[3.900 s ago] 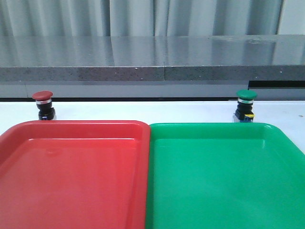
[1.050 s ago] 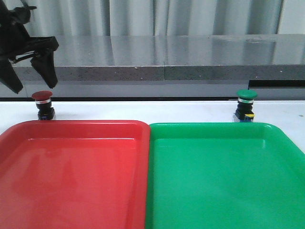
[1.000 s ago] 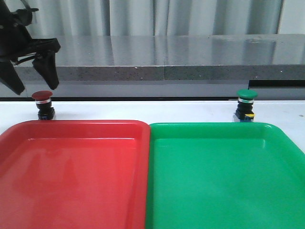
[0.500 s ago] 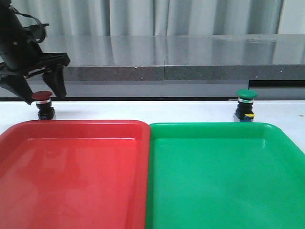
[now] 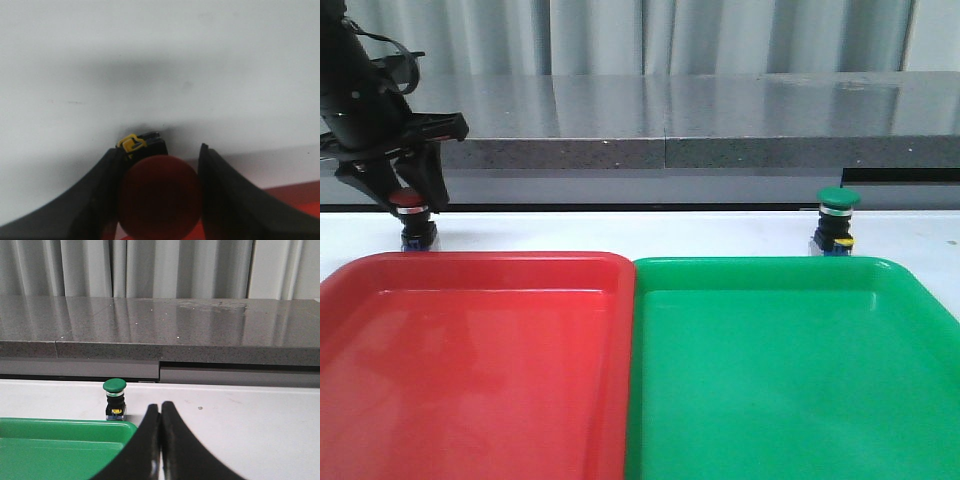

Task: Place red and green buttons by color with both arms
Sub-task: 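Close the left gripper on the red-capped button, then lift the red button and carry it over the red tray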

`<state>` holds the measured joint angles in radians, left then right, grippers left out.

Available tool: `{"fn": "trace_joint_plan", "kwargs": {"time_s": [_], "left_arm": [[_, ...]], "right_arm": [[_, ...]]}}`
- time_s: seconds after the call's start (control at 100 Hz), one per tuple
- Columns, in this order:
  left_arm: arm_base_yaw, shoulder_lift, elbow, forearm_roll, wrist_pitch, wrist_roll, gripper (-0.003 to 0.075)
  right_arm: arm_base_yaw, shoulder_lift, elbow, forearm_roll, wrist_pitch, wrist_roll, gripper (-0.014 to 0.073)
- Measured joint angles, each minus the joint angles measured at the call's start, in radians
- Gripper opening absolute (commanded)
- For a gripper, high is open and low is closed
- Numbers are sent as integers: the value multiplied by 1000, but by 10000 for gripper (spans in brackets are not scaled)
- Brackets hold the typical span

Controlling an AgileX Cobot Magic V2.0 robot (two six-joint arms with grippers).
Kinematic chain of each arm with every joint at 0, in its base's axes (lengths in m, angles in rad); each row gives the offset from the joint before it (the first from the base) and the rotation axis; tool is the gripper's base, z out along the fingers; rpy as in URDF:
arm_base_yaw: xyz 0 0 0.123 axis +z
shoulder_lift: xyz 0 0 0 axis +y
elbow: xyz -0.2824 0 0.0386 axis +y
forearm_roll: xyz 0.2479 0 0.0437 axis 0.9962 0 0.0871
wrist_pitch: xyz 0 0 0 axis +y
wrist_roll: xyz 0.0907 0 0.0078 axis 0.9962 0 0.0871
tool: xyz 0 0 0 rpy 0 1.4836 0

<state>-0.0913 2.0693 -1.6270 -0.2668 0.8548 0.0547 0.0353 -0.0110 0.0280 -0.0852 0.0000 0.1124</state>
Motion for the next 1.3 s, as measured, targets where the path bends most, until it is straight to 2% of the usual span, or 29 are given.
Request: {"fn": "trace_joint_plan", "kwargs": {"time_s": [0.14, 0.37, 0.73, 0.91, 1.13, 1.3], "left_arm": [[0, 0, -24, 0, 30, 0, -21], [-22, -42, -44, -3, 56, -10, -20], [-130, -193, -28, -3, 86, -46, -20], [-196, -255, 98, -3, 72, -55, -20], [-281, -373, 315, -3, -17, -101, -20], [-301, -395, 422, -8, -50, -139, -20]], "right_arm": [[0, 0, 0, 0, 0, 0, -57], [0, 0, 0, 0, 0, -2, -57], [0, 0, 0, 0, 0, -2, -57], [0, 0, 0, 0, 0, -2, -57], [0, 0, 0, 0, 0, -2, -57], [0, 0, 0, 0, 0, 0, -57]]}}
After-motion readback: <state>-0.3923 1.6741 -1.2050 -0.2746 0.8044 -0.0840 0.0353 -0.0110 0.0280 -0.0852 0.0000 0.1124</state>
